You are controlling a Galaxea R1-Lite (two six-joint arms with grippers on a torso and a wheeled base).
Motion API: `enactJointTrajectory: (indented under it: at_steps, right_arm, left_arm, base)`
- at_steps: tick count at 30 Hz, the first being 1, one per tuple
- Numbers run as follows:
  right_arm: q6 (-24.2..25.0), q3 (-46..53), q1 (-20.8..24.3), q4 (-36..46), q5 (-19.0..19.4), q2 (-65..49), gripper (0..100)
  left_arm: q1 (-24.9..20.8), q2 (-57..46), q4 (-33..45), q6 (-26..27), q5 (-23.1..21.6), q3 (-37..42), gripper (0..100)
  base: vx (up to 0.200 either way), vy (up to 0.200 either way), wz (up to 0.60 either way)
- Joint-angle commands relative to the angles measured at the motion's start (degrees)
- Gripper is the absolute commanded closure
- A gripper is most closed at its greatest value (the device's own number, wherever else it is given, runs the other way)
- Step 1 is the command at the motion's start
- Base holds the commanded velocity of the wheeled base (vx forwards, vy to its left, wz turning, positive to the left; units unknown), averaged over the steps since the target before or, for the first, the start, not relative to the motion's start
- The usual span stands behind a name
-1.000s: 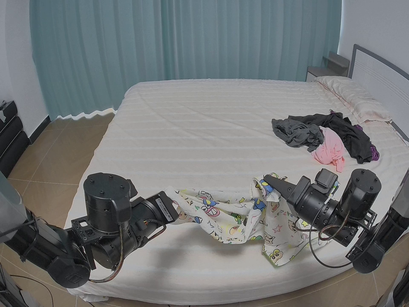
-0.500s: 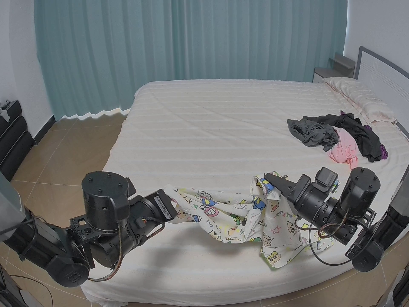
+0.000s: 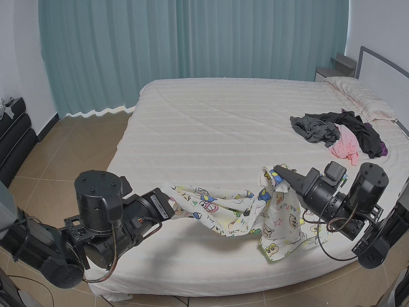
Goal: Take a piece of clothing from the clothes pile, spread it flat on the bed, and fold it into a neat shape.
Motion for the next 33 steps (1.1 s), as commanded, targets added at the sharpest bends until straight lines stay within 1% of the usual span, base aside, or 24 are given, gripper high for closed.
enactJointTrajectory:
  at_steps: [1,2,4,6,8,10,11,12,14,15,16,18,19,20,21,24,27,29,30,33]
  right_arm:
    - [-4.2,2.2,-1.1,-0.4,0.4,-9.9,100]
    - [-6.2,2.8,-1.0,-0.4,0.6,-12.1,100]
    - [-8.5,3.5,-0.6,-0.1,0.7,-16.3,100]
    - [-9.4,3.4,-0.4,1.4,0.9,-20.2,100]
    - [-10.1,3.0,-0.1,5.0,1.2,-26.2,100]
    - [-10.1,3.0,-0.1,5.0,1.2,-26.2,100]
    - [-10.3,-0.1,-0.3,10.4,3.0,-32.6,100]
    - [-10.4,-0.6,-0.2,11.2,3.2,-33.5,100]
    - [-10.6,-3.0,-1.3,14.8,3.4,-37.9,100]
    - [-10.7,-4.0,-2.2,16.4,4.0,-40.8,100]
    - [-11.2,-4.5,-2.2,17.3,4.5,-43.4,100]
    - [-12.7,-6.0,-2.1,19.4,5.8,-46.6,100]
    - [-12.9,-9.0,-2.5,23.8,7.3,-48.3,100]
    - [-12.9,-9.6,-2.5,24.7,7.5,-48.5,100]
    - [-12.9,-11.8,-2.6,29.5,7.8,-50.3,100]
    - [-12.9,-14.9,-2.6,34.8,8.3,-52.7,100]
    - [-12.9,-17.2,-3.1,35.8,8.0,-52.5,100]
    - [-12.9,-18.6,-5.0,36.2,8.2,-51.4,100]
    - [-12.9,-18.6,-5.0,36.2,8.2,-51.4,100]
    - [-12.8,-18.3,-8.1,36.5,8.3,-47.6,100]
  left_arm:
    - [0.0,-7.8,1.8,1.5,0.2,1.3,100]
    - [-0.2,-9.7,3.1,2.6,0.4,1.4,100]
    - [-0.2,-13.5,5.1,3.7,1.2,1.4,100]
    - [-0.2,-16.3,6.1,4.2,1.5,1.4,100]
    - [-0.3,-20.2,7.3,5.6,1.5,1.2,100]
    - [-0.3,-20.2,7.3,5.6,1.5,1.2,100]
    - [1.4,-21.0,8.2,8.0,-0.4,-1.9,100]
    - [1.6,-21.0,8.2,8.5,-0.6,-2.5,100]
    - [0.7,-21.3,7.8,11.5,-0.4,-4.3,100]
    - [-0.5,-21.8,8.2,12.5,-0.1,-5.5,100]
    - [-1.3,-23.1,8.3,13.0,0.6,-5.9,100]
    - [-1.5,-25.4,8.6,13.5,1.5,-7.2,100]
    - [-1.0,-27.1,10.6,14.3,1.5,-9.5,100]
    - [-1.0,-27.2,11.2,14.5,1.5,-9.8,100]
    - [-1.1,-28.9,15.2,15.6,1.5,-11.5,100]
    - [-1.8,-31.7,20.7,16.7,1.3,-14.4,100]
    - [-1.8,-31.8,21.5,16.8,1.4,-16.1,100]
    - [-1.2,-31.2,21.7,16.9,1.4,-16.5,100]
    - [-1.2,-31.2,21.7,16.9,1.4,-16.5,100]
    - [0.1,-29.0,21.6,16.8,1.4,-15.6,100]
  base:
    - [-0.200,0.000,0.00]
    - [-0.200,0.000,0.00]
    - [-0.200,0.000,0.00]
    - [-0.200,0.000,0.00]
    - [-0.100,0.000,0.00]
    - [0.000,0.000,0.00]
    - [0.000,0.000,0.00]
    - [0.000,0.000,0.00]
    - [0.000,0.000,0.00]
    - [0.000,0.000,0.00]
    - [0.000,0.000,0.00]
    - [0.000,0.000,0.00]
    - [0.000,0.000,0.00]
    - [0.000,0.000,0.00]
    - [0.000,0.000,0.00]
    - [0.000,0.000,0.00]
    - [0.000,0.000,0.00]
    - [0.000,0.000,0.00]
    - [0.000,0.000,0.00]
    - [0.000,0.000,0.00]
